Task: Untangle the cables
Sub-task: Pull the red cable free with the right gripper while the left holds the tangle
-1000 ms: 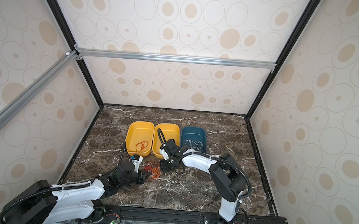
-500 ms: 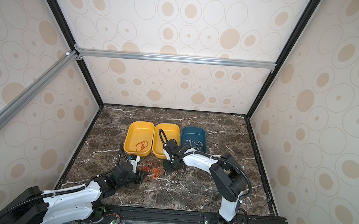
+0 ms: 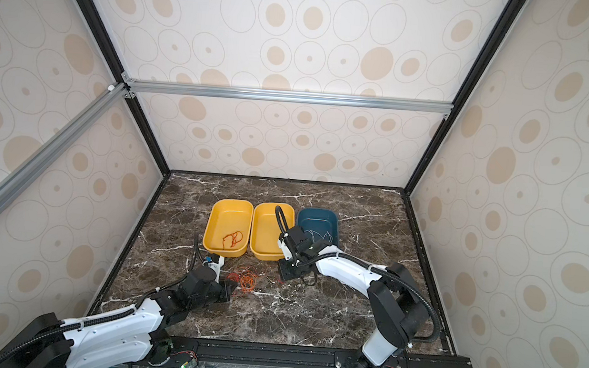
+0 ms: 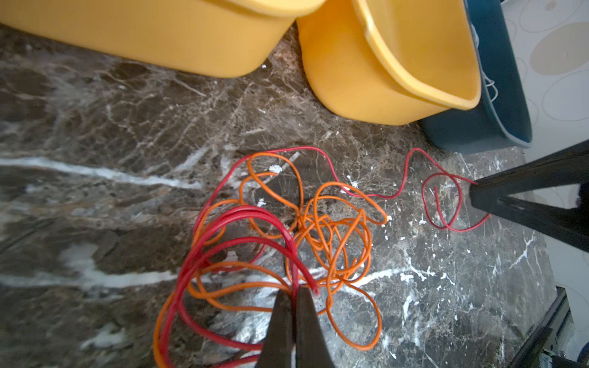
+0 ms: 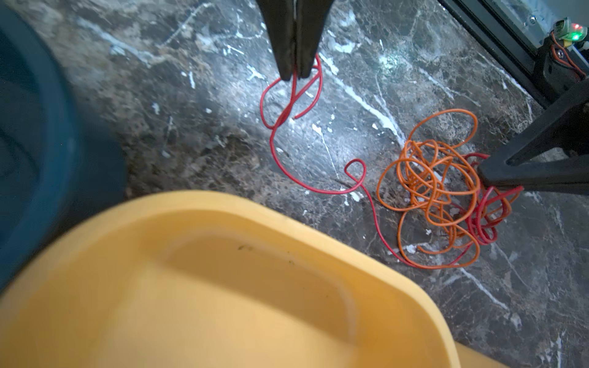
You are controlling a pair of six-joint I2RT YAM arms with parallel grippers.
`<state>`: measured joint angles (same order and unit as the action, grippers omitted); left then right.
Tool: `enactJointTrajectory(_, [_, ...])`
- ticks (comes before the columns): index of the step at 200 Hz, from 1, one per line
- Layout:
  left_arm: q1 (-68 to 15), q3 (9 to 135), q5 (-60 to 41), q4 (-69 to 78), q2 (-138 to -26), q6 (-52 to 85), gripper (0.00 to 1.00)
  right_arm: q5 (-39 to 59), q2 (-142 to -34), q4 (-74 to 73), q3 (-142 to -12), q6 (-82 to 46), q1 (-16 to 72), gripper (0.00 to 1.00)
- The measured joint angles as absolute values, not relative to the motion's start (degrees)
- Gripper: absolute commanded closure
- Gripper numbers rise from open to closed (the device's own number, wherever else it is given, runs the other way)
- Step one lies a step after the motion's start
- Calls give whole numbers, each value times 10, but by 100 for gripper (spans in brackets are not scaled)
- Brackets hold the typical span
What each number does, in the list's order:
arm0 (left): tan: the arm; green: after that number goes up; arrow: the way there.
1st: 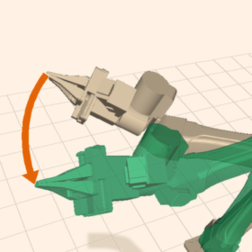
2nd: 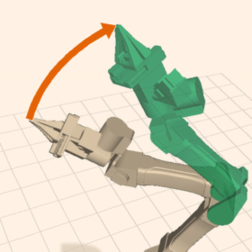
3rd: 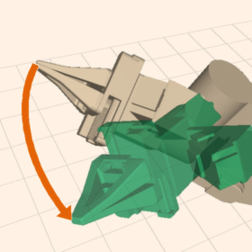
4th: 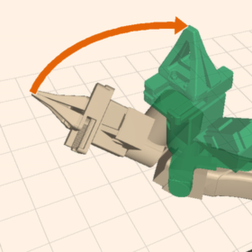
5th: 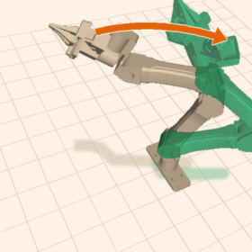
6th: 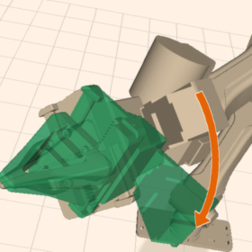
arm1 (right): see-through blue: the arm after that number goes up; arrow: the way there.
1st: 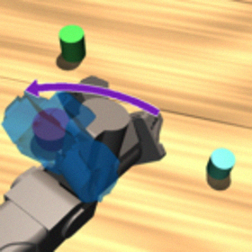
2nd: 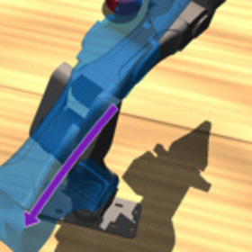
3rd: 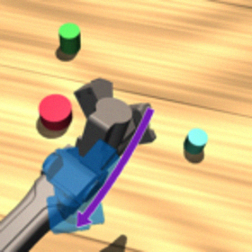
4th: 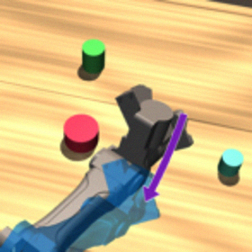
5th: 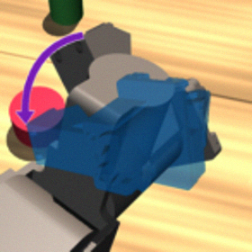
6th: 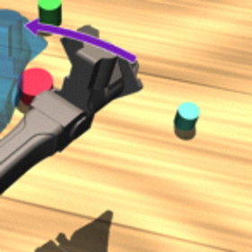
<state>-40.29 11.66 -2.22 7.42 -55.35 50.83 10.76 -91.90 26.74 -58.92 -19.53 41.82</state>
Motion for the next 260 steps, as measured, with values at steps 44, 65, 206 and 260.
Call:
enactJointTrajectory(44, [-397, 117, -15, 59, -546, 508, 100, 115, -860, 293, -575, -191, 398, 100])
enactJointTrajectory(65, [-394, 117, -12, 52, -542, 508, 100, 118, -827, 303, -573, -188, 382, 100])
enactJointTrajectory(206, [-381, 117, 4, -7, -478, 508, 100, 51, -728, 383, -537, -188, 196, 100])
enactJointTrajectory(260, [-376, 116, 9, -27, -462, 508, 100, -10, -711, 421, -534, -190, 161, 100])
